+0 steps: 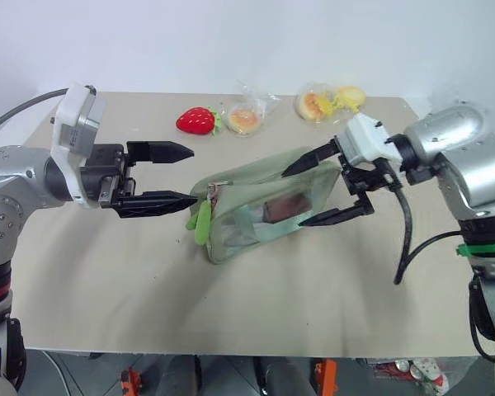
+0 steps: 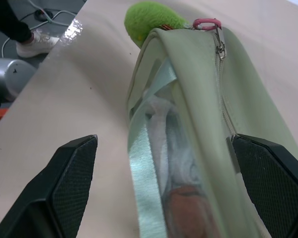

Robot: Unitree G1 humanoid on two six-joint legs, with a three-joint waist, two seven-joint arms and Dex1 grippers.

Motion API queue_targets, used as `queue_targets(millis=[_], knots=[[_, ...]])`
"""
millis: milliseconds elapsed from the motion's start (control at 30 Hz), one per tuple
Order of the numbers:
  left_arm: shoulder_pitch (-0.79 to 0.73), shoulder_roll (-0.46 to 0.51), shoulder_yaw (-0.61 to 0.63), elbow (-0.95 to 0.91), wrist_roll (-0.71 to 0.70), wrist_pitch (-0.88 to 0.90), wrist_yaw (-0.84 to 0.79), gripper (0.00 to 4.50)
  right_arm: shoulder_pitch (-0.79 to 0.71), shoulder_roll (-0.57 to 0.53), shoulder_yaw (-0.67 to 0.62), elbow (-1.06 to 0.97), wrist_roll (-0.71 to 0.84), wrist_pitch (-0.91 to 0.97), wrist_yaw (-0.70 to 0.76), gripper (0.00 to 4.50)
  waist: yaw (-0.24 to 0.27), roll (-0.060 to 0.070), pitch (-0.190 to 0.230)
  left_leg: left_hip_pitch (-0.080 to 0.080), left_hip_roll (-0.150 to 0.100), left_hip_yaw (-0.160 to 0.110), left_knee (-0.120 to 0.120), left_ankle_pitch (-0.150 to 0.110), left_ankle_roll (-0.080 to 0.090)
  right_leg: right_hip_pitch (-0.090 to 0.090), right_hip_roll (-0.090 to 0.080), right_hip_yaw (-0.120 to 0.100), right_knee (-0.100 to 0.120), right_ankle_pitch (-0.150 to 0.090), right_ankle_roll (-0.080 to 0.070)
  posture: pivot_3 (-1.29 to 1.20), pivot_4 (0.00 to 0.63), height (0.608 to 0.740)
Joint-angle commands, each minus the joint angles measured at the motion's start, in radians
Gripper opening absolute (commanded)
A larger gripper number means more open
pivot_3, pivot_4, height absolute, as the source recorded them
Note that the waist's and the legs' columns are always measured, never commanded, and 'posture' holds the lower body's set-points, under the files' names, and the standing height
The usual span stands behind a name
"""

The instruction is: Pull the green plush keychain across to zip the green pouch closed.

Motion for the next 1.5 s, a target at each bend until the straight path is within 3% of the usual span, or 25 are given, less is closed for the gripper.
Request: queue_targets(millis=[33, 300, 333, 433, 567, 633, 700, 833, 1133, 1300, 1500], knots=[[0.025, 0.020, 0.049, -0.033, -0.016, -0.005, 0.005, 4.50, -0.070, -0.022, 0.042, 0.045, 0.018, -0.070, 0.053, 4.49, 0.000, 0.000, 0.000, 0.000, 0.000, 0.000, 0.000, 0.000, 0.000, 0.000, 0.000, 0.000, 0.001, 0.000, -0.001, 0.00, 0.150, 0.740], [0.089, 0.007, 0.080, -0.047, -0.009, -0.023, 0.041, 4.50, -0.095, -0.032, 0.165, 0.100, 0.005, -0.170, 0.053, 4.49, 0.001, 0.000, 0.000, 0.000, 0.001, -0.001, 0.000, 0.000, 0.000, -0.002, 0.002, -0.001, 0.003, -0.002, -0.003, 0.00, 0.150, 0.740], [0.091, 0.005, 0.086, -0.046, -0.015, -0.021, 0.045, 4.50, -0.096, -0.025, 0.170, 0.111, -0.008, -0.187, 0.053, 4.24, 0.001, 0.000, 0.000, 0.000, 0.001, -0.001, 0.000, 0.000, 0.000, -0.002, 0.002, -0.001, 0.003, -0.002, -0.003, 0.00, 0.150, 0.740], [0.097, 0.000, 0.101, -0.041, -0.021, -0.023, 0.056, 4.50, -0.101, 0.031, 0.162, 0.172, -0.084, -0.231, 0.053, 4.24, 0.000, 0.000, 0.000, 0.000, 0.001, -0.001, 0.000, 0.000, 0.000, -0.002, 0.002, -0.001, 0.003, -0.002, -0.003, 0.00, 0.150, 0.740], [0.113, 0.004, 0.112, -0.057, -0.025, -0.023, 0.062, 4.50, -0.095, 0.051, 0.164, 0.207, -0.128, -0.278, 0.052, 3.04, 0.000, 0.000, 0.000, 0.000, 0.001, -0.001, 0.000, 0.000, 0.000, -0.001, 0.002, -0.001, 0.004, -0.001, -0.003, 0.00, 0.150, 0.740], [0.119, 0.005, 0.122, -0.065, -0.035, -0.020, 0.073, 4.50, -0.093, 0.054, 0.159, 0.218, -0.134, -0.292, 0.053, 1.79, 0.001, 0.000, 0.000, 0.000, 0.001, -0.002, 0.000, 0.000, 0.000, -0.001, 0.002, -0.001, 0.004, -0.001, -0.003, 0.00, 0.150, 0.740], [0.126, 0.002, 0.135, -0.068, -0.043, -0.020, 0.087, 4.50, -0.097, 0.046, 0.162, 0.225, -0.131, -0.301, 0.053, 1.50, 0.001, 0.000, 0.000, 0.000, 0.001, -0.002, 0.000, 0.000, 0.000, -0.001, 0.002, -0.001, 0.004, -0.001, -0.003, 0.00, 0.150, 0.740], [0.141, 0.002, 0.141, -0.073, -0.049, -0.024, 0.096, 4.50, -0.105, 0.026, 0.178, 0.230, -0.124, -0.313, 0.053, 0.02, 0.001, 0.000, 0.000, 0.000, 0.001, -0.002, 0.000, 0.000, 0.000, -0.001, 0.002, -0.001, 0.004, -0.001, -0.003, 0.00, 0.150, 0.740], [0.145, -0.032, 0.121, -0.075, -0.050, -0.032, 0.117, 4.50, -0.180, 0.082, 0.101, 0.328, -0.214, -0.275, 0.028, 0.02, 0.001, 0.000, 0.000, 0.000, 0.001, -0.002, 0.001, 0.001, -0.001, -0.001, 0.003, -0.001, 0.004, 0.000, -0.003, 0.00, 0.150, 0.740], [0.149, -0.054, 0.120, -0.088, -0.055, -0.031, 0.126, 4.50, -0.251, 0.117, 0.068, 0.273, -0.239, 0.057, -0.076, 0.02, 0.000, 0.000, 0.000, 0.000, 0.001, -0.002, 0.001, 0.001, -0.001, -0.002, 0.003, -0.001, 0.005, 0.001, -0.006, 0.00, 0.150, 0.740], [0.151, -0.074, 0.116, -0.081, -0.053, -0.034, 0.130, 4.50, -0.173, 0.004, 0.031, -0.014, -0.196, 0.273, -0.006, 0.02, 0.005, 0.000, 0.000, -0.002, 0.001, -0.005, 0.000, 0.001, -0.002, -0.003, 0.003, -0.002, 0.007, 0.000, -0.011, 0.00, 0.150, 0.740]])
